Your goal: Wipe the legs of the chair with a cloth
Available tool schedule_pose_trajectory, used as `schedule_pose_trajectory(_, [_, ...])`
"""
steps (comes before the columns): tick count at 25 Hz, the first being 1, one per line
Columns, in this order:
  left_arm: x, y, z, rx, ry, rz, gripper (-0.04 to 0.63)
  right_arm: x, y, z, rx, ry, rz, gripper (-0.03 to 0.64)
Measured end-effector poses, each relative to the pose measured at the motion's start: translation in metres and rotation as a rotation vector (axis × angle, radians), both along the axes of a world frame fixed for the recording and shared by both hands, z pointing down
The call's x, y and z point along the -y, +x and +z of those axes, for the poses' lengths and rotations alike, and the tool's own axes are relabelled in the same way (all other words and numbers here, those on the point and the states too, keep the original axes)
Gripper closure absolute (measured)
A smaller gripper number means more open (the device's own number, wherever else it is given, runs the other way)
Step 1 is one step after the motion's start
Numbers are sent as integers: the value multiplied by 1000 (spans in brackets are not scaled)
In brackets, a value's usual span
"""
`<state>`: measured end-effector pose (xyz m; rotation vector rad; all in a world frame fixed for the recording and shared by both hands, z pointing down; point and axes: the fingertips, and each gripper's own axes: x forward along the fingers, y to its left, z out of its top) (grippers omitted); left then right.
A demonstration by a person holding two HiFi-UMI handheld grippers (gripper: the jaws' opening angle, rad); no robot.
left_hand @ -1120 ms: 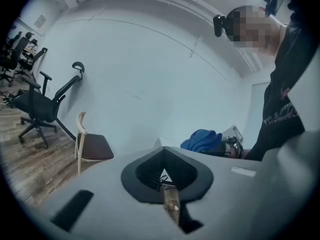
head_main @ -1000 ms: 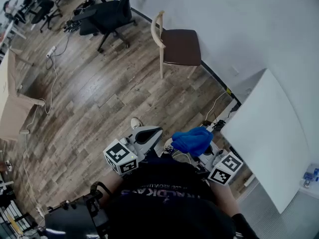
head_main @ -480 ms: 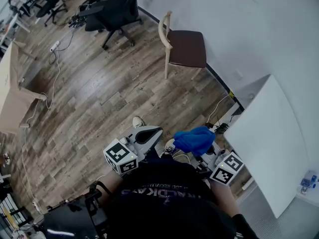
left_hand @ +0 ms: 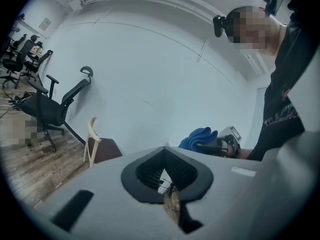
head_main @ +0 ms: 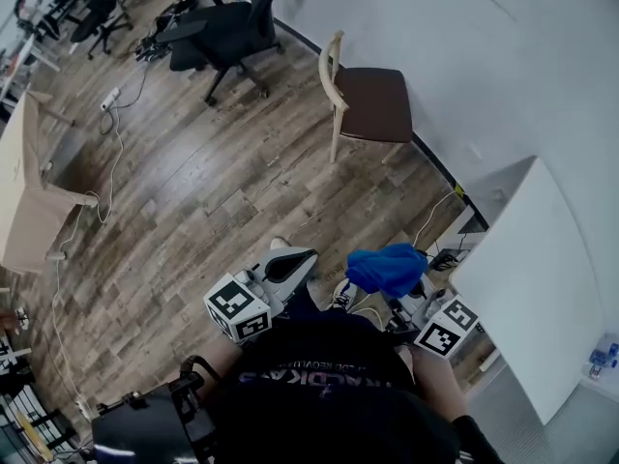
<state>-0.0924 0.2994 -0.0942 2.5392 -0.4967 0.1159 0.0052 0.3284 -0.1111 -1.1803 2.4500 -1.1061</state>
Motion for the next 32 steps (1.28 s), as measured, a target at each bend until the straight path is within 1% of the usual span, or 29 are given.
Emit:
schedule_pose_trajectory(6, [57,-26,-7,-8,3,20,598,55,-26,-9,-10,6,33,552])
schedule_pose_trajectory(11, [101,-48,-10,-10,13,64,598,96,-48,-13,-22,13,79,552])
schedule_pose_trajectory(15, [126,-62,-8,-18,24,101,598,117,-59,-10,-35,8,131,552])
schedule_pose_trajectory(18, [140,-78,-5,-21,31,109,598,126,-72,-7,-47,0,153,552])
schedule_pose_trajectory(22, [154,-95,-8,-47,38,86,598,137,-87,-9,-72,-14,142,552])
schedule_pose_trajectory(26, [161,-108,-13,-74,49,44,598,150,-91,-17,-109,-10,116,552])
schedule_pose_trajectory(30, [167,-123,-9,-67,58,-11,598,173,-87,-20,-137,8,99,552])
schedule_pose_trajectory(32, [172,-123,-6,-59,59,-34,598,184,-81,-20,-145,16,86,552])
